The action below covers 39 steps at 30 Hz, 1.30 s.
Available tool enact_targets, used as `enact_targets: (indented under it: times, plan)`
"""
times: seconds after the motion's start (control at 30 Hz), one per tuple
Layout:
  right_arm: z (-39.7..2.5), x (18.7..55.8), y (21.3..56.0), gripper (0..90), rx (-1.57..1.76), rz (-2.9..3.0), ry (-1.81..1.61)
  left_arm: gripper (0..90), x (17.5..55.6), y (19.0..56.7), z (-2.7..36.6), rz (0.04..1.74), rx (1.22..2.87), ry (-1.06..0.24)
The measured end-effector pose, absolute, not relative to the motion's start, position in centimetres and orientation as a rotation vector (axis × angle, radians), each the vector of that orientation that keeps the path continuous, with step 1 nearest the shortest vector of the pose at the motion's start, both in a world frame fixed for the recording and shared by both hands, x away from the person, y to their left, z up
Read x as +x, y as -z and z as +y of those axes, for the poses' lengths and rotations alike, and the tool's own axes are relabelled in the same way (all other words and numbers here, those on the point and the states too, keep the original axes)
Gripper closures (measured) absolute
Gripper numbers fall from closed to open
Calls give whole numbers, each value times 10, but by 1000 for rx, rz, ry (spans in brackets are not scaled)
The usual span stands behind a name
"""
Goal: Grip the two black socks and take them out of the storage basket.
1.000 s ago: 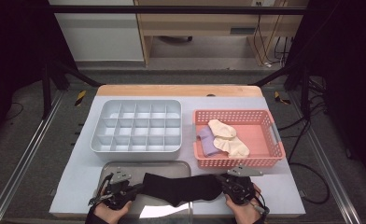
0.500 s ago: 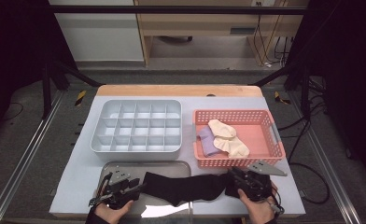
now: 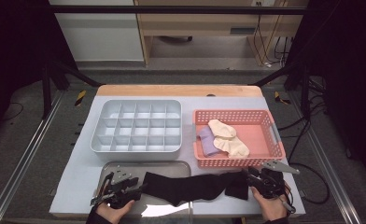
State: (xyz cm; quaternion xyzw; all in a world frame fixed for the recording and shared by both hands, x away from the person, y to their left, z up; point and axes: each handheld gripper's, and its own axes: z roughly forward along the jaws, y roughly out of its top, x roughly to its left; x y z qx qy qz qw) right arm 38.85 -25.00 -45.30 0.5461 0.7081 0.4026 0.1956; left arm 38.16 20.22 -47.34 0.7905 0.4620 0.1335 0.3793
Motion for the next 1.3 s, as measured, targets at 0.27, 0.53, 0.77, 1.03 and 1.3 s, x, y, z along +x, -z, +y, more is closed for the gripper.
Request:
enact_targets:
  times: [0.27,0.53,0.77,1.03,1.3]
  plan:
    - [-241,391,458,744,1519,2083,-1218,561,382,474,202,1180,2015,-338]
    - [-239,388,449,885,1470,2089,-1227,600,382,474,201,1180,2011,-325]
    - [-225,377,416,885,1332,2045,-1340,638,382,474,201,1177,2010,-314]
    - [-174,373,403,883,1146,2172,-1369,678,381,474,198,1163,2019,-308]
    - [-125,381,438,877,1107,2362,-1280,678,381,474,198,1158,2023,-308]
